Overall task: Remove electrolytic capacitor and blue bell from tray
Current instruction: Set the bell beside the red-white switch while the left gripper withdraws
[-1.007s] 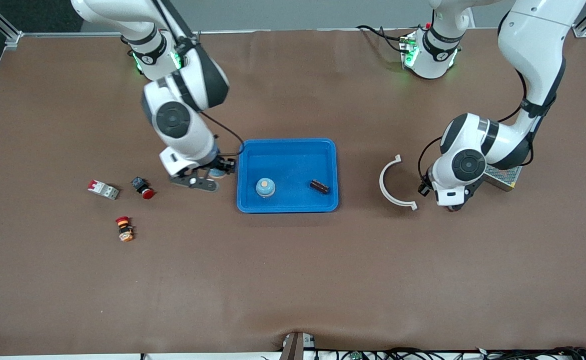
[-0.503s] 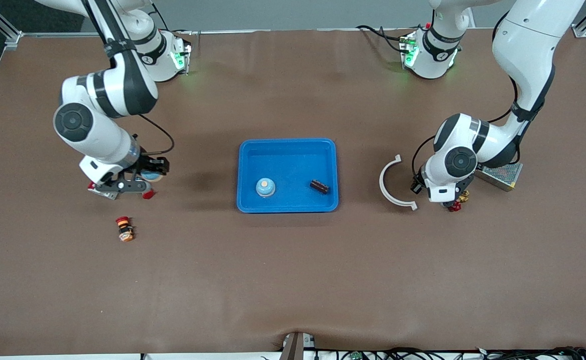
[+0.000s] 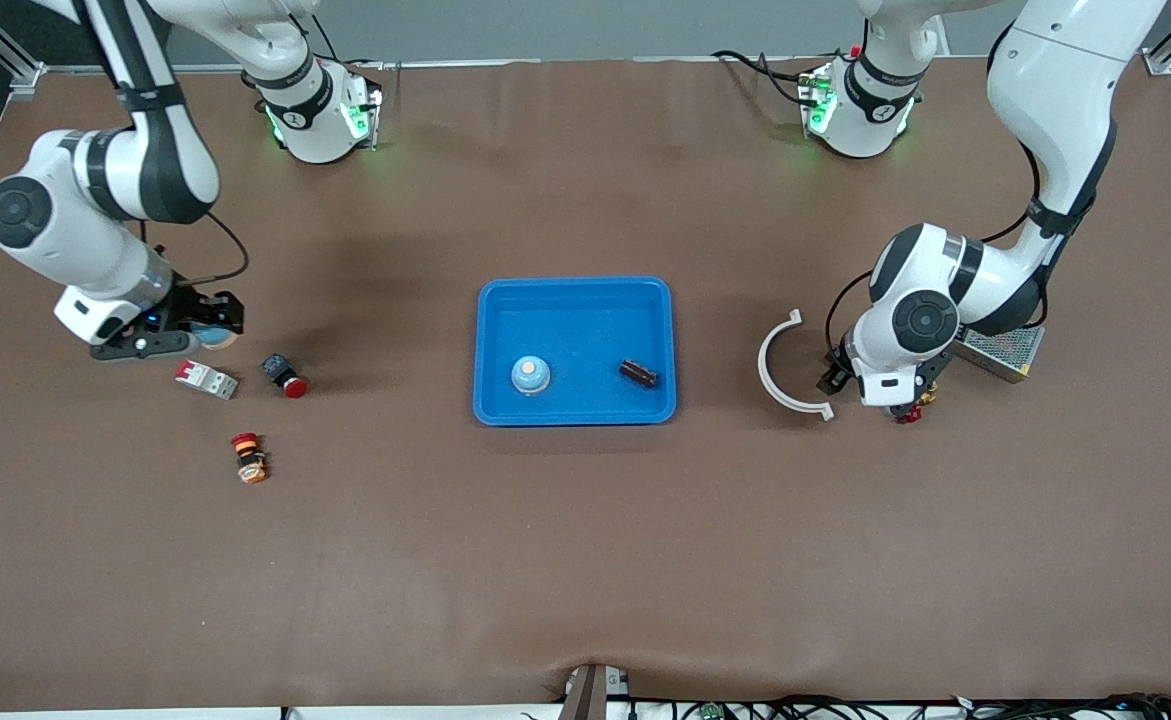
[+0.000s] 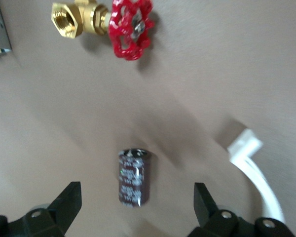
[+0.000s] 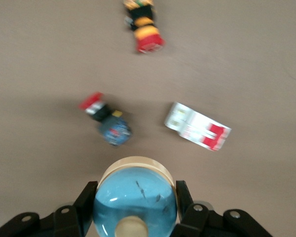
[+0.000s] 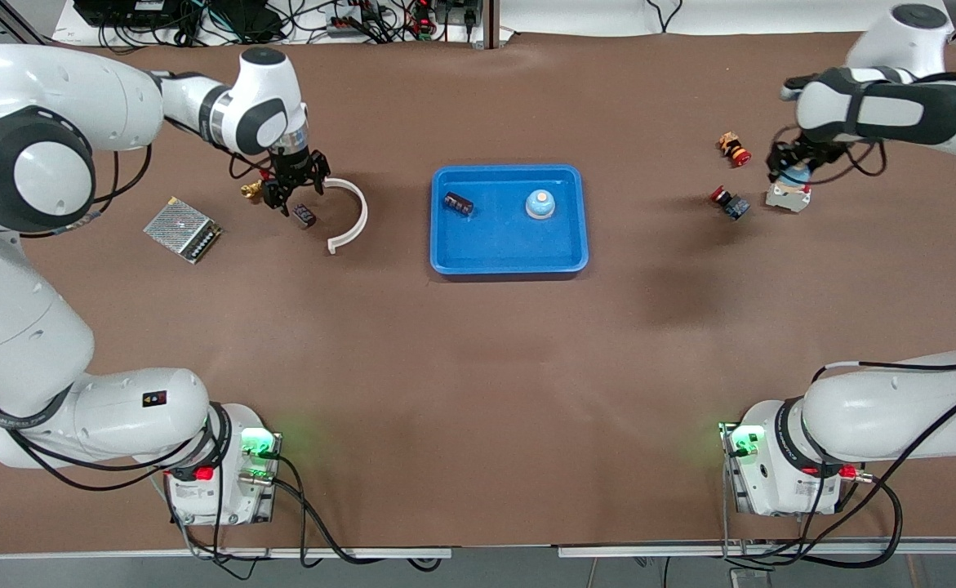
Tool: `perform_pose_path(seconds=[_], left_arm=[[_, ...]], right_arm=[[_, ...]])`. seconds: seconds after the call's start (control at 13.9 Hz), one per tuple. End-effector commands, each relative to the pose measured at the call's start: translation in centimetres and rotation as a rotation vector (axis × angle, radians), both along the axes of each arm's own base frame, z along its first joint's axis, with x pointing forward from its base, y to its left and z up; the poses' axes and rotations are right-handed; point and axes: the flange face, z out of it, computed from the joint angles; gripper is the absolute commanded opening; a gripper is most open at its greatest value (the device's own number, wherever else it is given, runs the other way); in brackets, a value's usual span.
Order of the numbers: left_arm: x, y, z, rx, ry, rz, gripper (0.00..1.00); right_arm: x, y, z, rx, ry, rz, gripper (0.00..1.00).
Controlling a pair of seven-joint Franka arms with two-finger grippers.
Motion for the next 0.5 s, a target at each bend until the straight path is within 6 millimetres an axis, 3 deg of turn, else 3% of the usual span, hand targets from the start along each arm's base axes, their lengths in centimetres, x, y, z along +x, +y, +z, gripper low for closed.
perform_pose_path(seconds=[0.0, 0.14, 0.43], left_arm=[[1.3, -2.6, 3.9, 0.009, -0.028, 0.010, 1.00], [1.8, -6.2, 5.8, -0.025, -0.066, 0.053, 1.00], [1.1, -13.1, 7.7, -0.052, -0.115, 0.081, 1.00]], right_arm=[[-1.8, -2.7, -0.2, -0.005, -0.019, 0.030, 0.00], [-2.7, -3.9, -1.2, -0.006, -0.030, 0.030, 0.00], [-4.7, -3.7, -6.3, -0.019, -0.092, 0.033, 0.00]])
